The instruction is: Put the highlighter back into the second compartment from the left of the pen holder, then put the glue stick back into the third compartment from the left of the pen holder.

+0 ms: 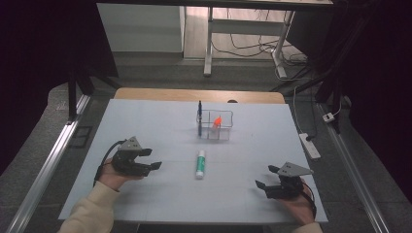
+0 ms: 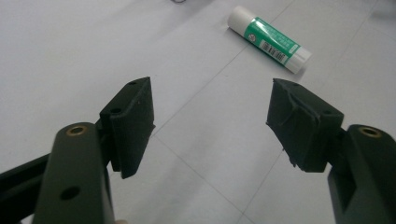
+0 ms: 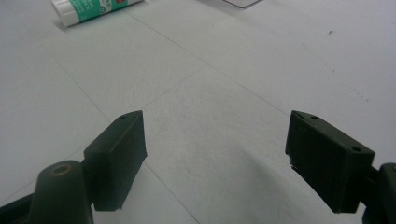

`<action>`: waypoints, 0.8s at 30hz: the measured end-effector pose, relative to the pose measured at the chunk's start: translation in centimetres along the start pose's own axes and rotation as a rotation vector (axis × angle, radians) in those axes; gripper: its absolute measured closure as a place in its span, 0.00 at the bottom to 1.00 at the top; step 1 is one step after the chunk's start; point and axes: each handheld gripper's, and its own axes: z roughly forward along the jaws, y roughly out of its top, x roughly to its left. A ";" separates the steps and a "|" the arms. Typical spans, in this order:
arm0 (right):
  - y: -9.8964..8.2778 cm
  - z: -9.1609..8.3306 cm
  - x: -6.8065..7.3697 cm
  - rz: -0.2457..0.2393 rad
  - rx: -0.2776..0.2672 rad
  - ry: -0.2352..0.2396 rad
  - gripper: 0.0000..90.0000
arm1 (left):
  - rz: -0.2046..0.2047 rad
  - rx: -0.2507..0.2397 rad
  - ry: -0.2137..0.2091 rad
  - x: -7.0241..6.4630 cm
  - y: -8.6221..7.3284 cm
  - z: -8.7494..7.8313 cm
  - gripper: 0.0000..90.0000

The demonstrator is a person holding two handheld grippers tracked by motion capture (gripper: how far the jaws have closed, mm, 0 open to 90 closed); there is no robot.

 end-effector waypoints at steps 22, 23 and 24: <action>0.2 0.0 0.2 -0.002 -0.009 0.012 0.22 | 0.072 0.065 -0.055 -1.3 2.3 1.9 0.30; 0.2 0.0 0.3 -0.004 -0.007 0.010 0.22 | 0.076 0.072 -0.054 -1.3 2.2 2.0 0.30; 0.3 0.0 0.3 -0.005 -0.005 0.011 0.22 | 0.081 0.075 -0.050 -1.3 2.2 2.0 0.30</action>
